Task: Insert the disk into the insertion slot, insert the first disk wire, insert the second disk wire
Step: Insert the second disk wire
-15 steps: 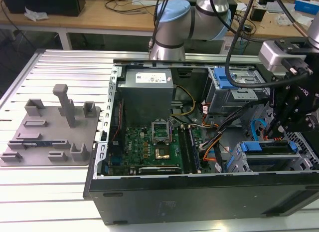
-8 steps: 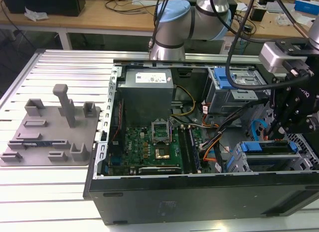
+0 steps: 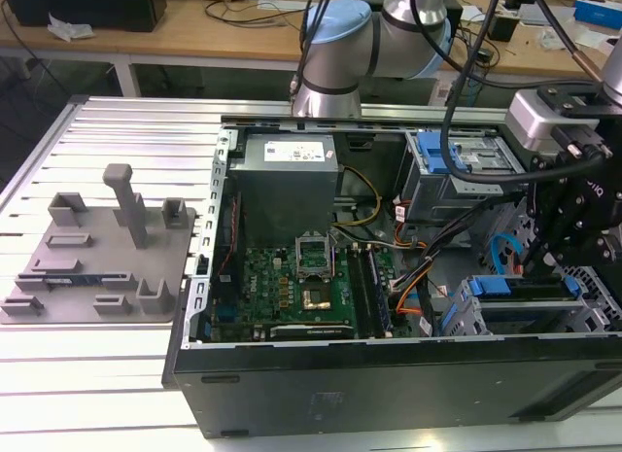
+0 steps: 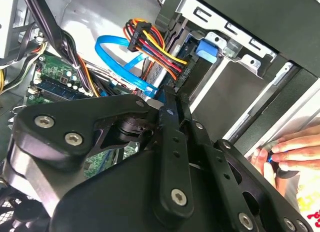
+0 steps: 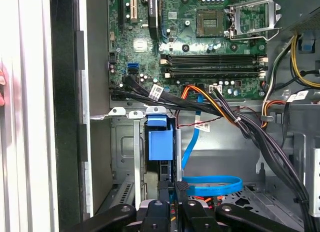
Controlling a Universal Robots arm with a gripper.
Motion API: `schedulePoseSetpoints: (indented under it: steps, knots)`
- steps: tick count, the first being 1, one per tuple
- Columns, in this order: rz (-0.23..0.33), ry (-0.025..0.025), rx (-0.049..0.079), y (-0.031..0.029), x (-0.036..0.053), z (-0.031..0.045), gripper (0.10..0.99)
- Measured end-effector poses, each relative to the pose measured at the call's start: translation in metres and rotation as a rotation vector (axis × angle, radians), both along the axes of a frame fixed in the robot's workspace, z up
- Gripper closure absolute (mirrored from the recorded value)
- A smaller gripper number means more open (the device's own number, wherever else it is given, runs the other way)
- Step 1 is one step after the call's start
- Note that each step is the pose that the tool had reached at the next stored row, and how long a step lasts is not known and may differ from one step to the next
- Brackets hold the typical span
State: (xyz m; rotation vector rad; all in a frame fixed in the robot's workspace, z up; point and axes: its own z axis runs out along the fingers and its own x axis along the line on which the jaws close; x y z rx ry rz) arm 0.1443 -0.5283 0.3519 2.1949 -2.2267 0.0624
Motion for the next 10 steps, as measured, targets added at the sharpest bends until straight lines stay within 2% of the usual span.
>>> schedulePoseSetpoints:
  steps: [10]
  knots:
    - [0.0,0.0,0.0,0.0,0.0013,-0.001,0.925]
